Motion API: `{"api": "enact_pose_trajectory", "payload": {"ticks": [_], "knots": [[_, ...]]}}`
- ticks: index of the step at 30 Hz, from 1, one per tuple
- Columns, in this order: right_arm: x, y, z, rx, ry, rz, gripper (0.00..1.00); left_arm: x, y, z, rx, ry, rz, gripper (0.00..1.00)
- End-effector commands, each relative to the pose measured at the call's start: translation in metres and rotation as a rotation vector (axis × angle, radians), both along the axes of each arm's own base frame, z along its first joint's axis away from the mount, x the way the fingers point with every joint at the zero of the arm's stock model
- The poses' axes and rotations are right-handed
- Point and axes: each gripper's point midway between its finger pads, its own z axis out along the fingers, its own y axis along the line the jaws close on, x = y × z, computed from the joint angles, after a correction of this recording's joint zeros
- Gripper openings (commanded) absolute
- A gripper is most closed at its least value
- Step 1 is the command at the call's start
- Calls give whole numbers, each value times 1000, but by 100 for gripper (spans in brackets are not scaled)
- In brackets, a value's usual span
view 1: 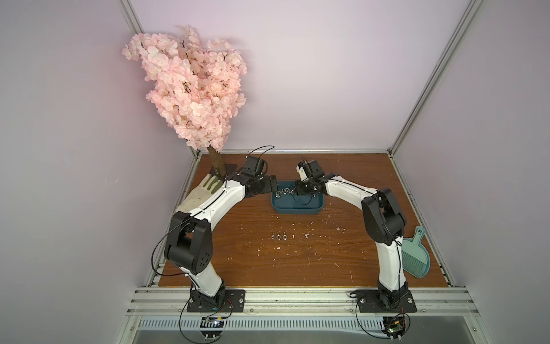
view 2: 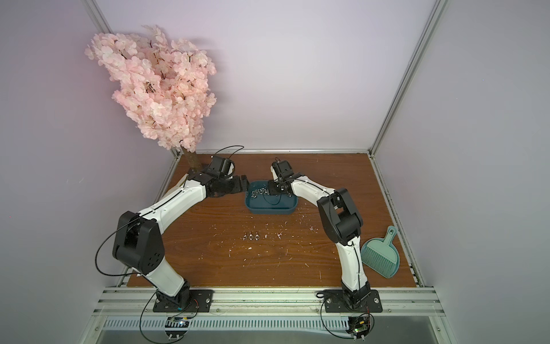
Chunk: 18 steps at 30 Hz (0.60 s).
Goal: Take out the wing nut from the storage box
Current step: Pick up the wing nut from the storage box.
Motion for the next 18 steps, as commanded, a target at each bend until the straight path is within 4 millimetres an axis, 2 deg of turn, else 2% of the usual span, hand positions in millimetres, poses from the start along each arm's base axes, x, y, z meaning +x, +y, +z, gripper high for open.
{"api": "enact_pose_trajectory", "payload": {"ticks": [1,13,18], "knots": [[4,-1,7,-26,11,-47,40,9,4,6,5,-19,-15,100],[13,2,-13,-94,61,-104,39,12,9,0,-6,-4,-30,100],[15,3,-14,-99,62,-107,39,13,10,0,-8,-4,-32,100]]}}
